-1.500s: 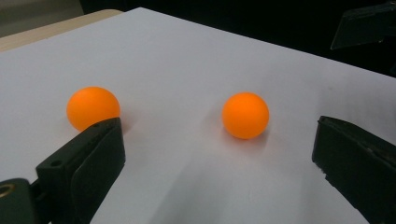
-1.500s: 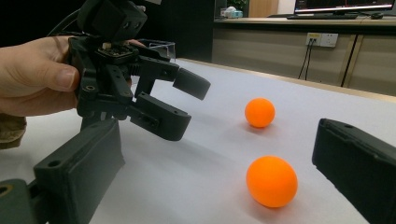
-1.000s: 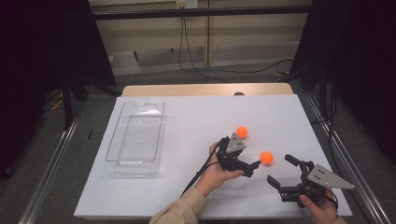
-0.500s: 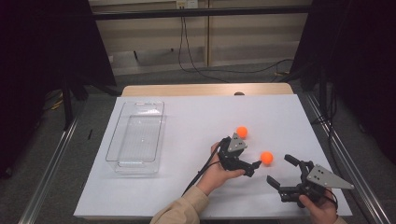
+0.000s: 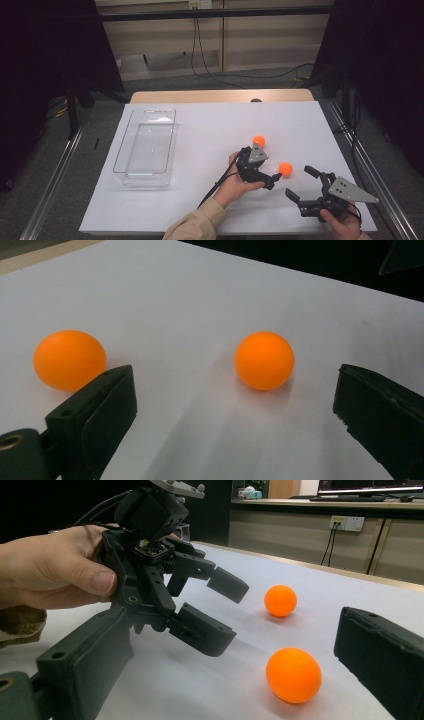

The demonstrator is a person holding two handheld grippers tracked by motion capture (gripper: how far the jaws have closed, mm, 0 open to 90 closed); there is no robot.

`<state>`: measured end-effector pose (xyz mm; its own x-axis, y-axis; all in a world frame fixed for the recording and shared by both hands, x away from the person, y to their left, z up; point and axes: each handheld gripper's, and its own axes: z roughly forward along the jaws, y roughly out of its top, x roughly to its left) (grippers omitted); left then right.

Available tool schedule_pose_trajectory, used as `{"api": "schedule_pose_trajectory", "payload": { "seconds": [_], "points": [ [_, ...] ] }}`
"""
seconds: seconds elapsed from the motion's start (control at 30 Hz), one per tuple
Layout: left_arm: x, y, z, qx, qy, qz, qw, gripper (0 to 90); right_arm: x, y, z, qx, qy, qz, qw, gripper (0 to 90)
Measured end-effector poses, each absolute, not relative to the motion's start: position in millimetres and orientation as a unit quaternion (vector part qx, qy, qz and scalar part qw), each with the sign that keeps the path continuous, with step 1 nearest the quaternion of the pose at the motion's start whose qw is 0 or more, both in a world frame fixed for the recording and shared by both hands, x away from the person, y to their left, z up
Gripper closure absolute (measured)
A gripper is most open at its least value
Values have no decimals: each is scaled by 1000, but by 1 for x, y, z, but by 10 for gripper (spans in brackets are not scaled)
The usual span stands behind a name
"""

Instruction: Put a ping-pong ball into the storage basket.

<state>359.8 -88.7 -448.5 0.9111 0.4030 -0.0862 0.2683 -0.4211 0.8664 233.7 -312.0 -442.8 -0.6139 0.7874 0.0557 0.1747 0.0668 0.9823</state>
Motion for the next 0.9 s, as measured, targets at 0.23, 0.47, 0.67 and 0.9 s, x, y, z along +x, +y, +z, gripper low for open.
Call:
{"api": "schedule_pose_trajectory", "payload": {
  "seconds": [0.23, 0.47, 0.67, 0.9],
  "points": [
    [360, -93, -447, 842, 194, 67, 499, 51, 234, -313, -443, 354, 681, 585, 262, 15],
    [363, -97, -448, 844, 195, 71, 494, 51, 234, -312, -443, 354, 681, 586, 262, 15],
    [364, -100, -449, 845, 195, 71, 494, 51, 234, -312, -443, 354, 680, 585, 263, 15],
    [365, -104, -453, 849, 191, 69, 488, 51, 234, -313, -443, 357, 678, 587, 261, 14]
  ]
}}
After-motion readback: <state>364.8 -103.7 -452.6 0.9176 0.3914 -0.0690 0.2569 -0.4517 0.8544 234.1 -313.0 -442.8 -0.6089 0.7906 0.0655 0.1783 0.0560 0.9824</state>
